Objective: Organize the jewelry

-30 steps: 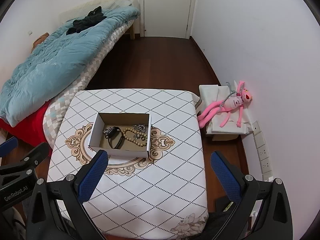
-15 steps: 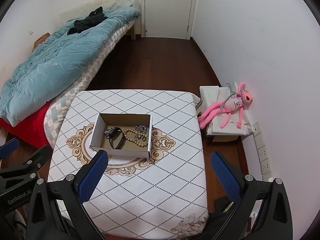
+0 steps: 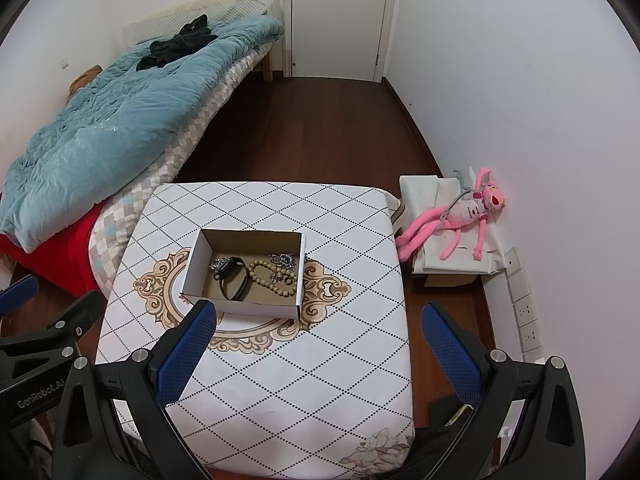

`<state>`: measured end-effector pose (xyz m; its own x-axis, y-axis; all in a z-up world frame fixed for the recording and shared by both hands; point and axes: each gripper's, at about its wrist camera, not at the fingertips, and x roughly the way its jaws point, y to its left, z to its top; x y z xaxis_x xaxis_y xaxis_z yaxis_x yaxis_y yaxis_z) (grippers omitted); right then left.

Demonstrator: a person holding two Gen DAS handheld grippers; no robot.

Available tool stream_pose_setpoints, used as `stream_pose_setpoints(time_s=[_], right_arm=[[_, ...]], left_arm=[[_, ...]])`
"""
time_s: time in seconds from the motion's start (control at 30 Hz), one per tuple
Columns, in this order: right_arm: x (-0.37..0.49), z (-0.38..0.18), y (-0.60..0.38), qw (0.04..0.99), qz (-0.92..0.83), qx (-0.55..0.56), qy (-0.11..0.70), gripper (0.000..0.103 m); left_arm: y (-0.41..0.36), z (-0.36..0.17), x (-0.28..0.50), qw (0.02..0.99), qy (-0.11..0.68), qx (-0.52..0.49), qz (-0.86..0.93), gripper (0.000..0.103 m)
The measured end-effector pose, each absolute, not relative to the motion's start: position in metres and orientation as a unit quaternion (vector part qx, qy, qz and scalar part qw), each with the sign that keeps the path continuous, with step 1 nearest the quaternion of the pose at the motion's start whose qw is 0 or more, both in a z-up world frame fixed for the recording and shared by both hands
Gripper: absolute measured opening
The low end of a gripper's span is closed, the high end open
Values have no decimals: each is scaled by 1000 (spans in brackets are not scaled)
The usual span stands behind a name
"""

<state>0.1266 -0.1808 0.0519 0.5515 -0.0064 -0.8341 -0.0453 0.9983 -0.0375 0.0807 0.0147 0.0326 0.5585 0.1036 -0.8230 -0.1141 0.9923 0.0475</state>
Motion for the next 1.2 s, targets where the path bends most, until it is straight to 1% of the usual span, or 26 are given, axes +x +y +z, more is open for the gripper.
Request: stream_pose_setpoints(time_s=[1.2], right_arm=[[125,54,-180,881,13,-28,473,103]], left_arm=[[18,38,77,886,459,-5,64,103]])
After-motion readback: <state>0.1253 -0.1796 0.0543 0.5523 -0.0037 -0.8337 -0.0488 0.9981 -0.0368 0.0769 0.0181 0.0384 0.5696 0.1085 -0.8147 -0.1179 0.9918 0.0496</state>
